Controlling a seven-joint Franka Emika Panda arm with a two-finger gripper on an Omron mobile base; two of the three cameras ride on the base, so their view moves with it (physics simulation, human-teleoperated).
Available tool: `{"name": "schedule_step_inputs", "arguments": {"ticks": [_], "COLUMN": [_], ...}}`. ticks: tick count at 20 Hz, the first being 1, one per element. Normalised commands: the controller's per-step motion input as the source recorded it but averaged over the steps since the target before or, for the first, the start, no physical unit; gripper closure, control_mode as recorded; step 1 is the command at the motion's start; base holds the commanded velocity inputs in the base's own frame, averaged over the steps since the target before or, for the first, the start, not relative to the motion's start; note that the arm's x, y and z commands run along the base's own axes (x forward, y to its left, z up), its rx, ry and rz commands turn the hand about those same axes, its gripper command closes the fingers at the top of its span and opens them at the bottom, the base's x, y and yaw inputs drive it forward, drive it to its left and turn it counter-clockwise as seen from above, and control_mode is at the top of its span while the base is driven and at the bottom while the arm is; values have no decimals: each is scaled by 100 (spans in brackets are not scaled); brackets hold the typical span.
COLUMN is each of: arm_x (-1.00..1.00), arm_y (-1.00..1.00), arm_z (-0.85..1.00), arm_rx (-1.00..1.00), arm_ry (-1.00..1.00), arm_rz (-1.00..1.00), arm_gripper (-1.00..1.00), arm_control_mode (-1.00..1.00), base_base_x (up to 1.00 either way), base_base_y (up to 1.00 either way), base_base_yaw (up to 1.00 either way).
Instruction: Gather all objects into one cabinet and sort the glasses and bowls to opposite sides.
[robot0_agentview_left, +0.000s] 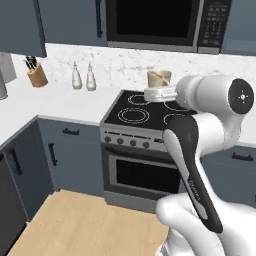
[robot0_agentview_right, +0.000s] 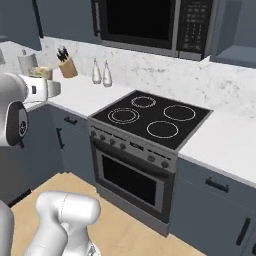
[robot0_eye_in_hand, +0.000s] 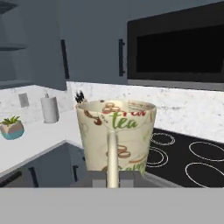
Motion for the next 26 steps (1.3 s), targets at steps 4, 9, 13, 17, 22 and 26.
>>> {"name": "schedule_step_inputs", "arguments": {"ticks": [4, 9, 13, 17, 22, 26], "arm_x": [0, 0, 0, 0, 0, 0], "arm_y": [0, 0, 0, 0, 0, 0], "arm_z": [0, 0, 0, 0, 0, 0], "arm_rx": [0, 0, 0, 0, 0, 0], "arm_ry": [0, 0, 0, 0, 0, 0], "arm_rz": [0, 0, 0, 0, 0, 0], "arm_gripper": [100, 100, 100, 100, 100, 100], "arm_control_mode": [100, 100, 100, 100, 100, 100], "base_base_x": [-4, 29, 100, 100, 90, 95], "base_base_y": [37, 29, 39, 43, 4, -23], "base_base_yaw": [58, 44, 35, 38, 51, 46]}}
